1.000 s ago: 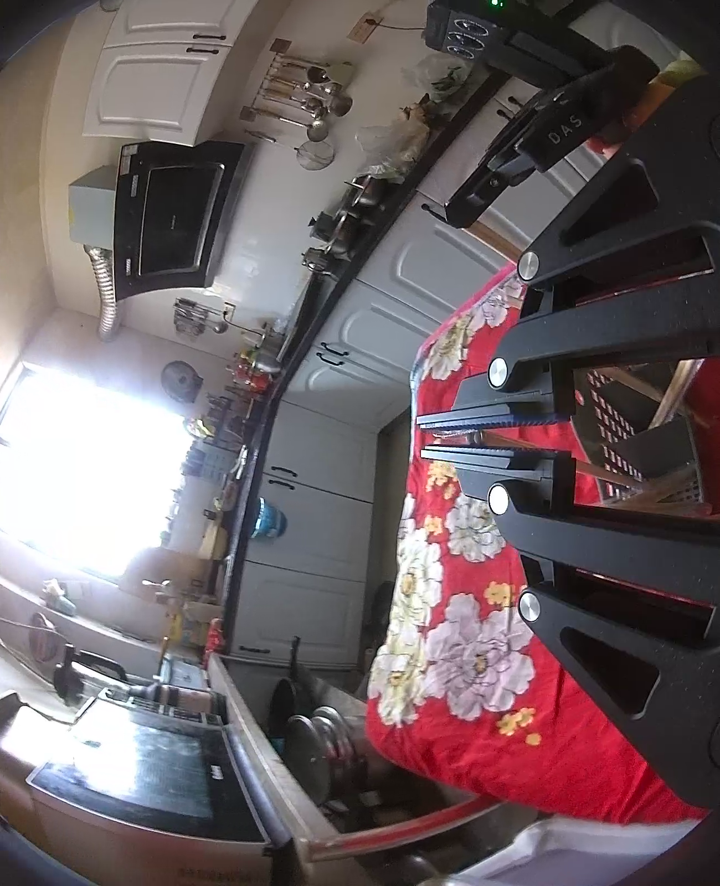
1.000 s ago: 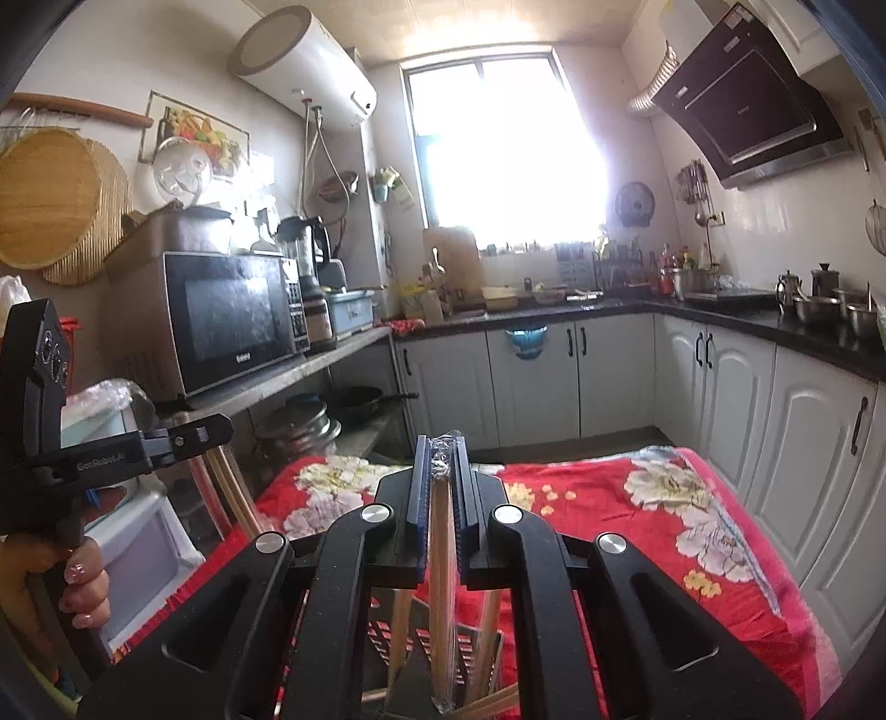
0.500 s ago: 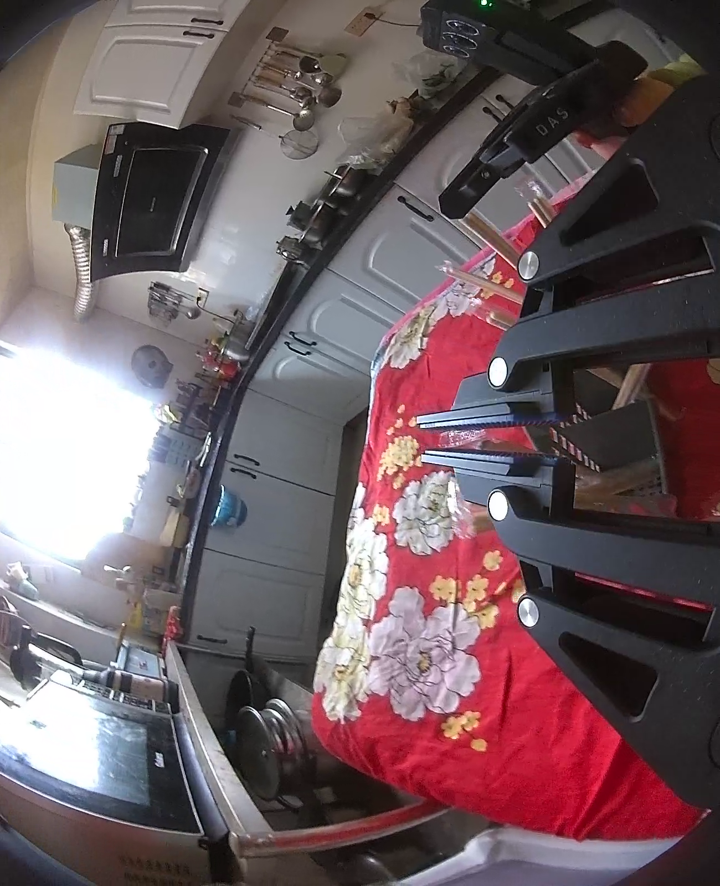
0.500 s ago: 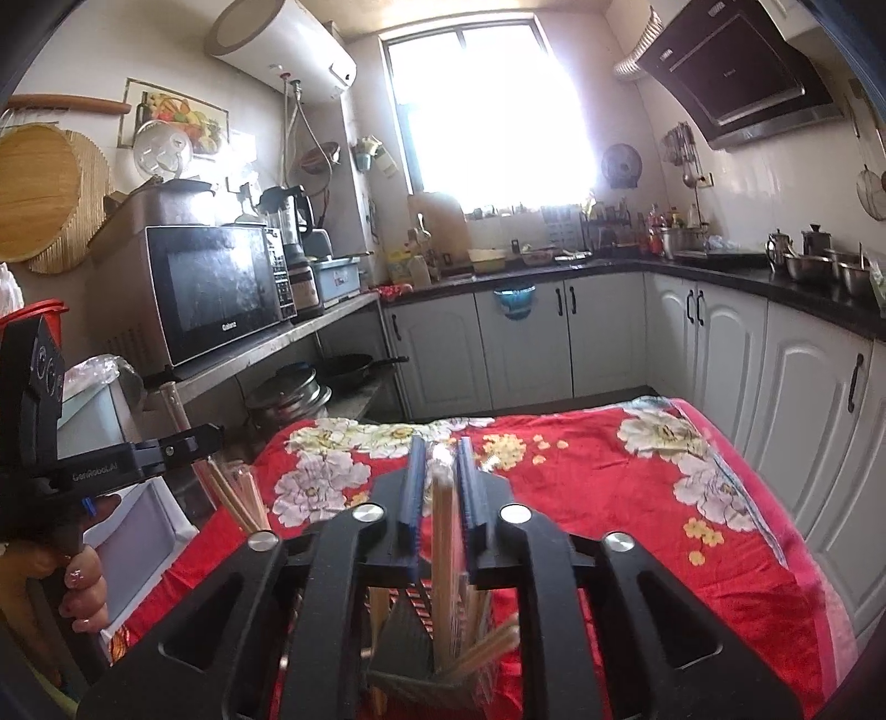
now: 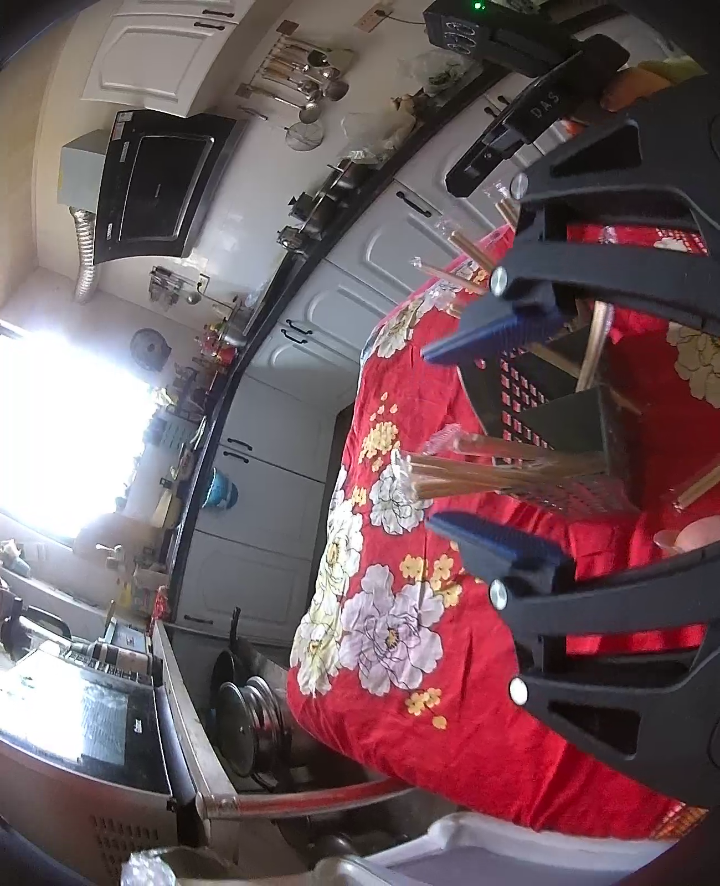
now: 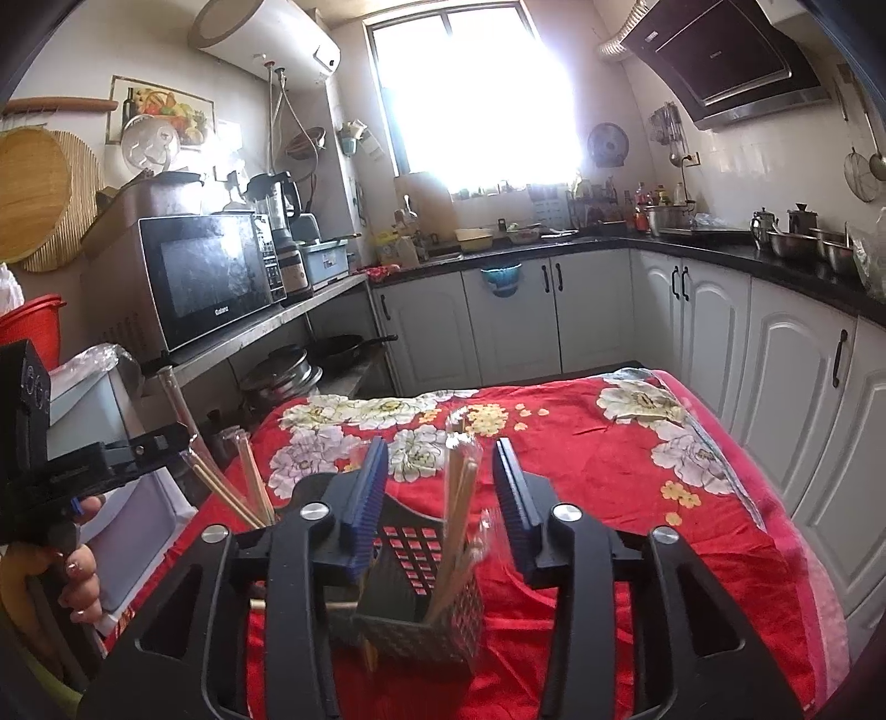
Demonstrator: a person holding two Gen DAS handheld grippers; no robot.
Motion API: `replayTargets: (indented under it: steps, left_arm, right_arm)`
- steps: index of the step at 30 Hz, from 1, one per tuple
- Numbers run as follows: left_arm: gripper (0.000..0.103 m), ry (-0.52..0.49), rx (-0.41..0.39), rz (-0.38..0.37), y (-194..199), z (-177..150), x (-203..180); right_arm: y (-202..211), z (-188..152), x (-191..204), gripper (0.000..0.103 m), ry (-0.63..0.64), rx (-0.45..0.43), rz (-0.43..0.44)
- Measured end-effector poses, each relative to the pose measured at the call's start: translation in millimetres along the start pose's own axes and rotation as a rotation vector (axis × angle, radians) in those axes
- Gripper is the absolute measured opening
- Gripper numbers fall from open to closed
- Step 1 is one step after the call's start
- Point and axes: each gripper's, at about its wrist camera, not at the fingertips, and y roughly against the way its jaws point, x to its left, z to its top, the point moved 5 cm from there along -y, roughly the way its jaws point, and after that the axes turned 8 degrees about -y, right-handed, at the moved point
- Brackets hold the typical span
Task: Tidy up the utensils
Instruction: 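Open the left tool to release the chopsticks while the right tool releases its own, then withdraw both tools from the caddy toward the last wrapped chopsticks on the cloth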
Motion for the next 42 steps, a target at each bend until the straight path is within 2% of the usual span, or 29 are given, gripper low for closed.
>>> replayTargets:
  steps: [8, 16, 22, 31, 42]
  left_arm:
    - [0.075, 0.010, -0.006, 0.006, 19.8, -9.9, -3.8]
    - [0.092, 0.021, 0.002, 0.008, 30.8, -27.3, -6.2]
    - [0.093, 0.006, 0.011, 0.020, 35.5, -41.8, -10.4]
    - [0.093, 0.003, 0.032, 0.012, 40.6, -62.8, -17.8]
    - [0.093, -0.010, 0.083, -0.002, 42.2, -93.1, -31.5]
  right_arm:
    - [14.1, -9.8, 0.1, 0.050, 0.011, 0.009, -0.005]
    - [26.2, -22.3, 1.6, 0.057, 0.020, 0.025, -0.006]
    - [35.6, -33.0, 0.5, 0.064, 0.015, 0.034, -0.008]
    - [46.6, -52.1, -3.7, 0.066, 0.016, 0.063, -0.015]
    - [59.1, -75.9, -5.7, 0.073, 0.009, 0.096, -0.023]
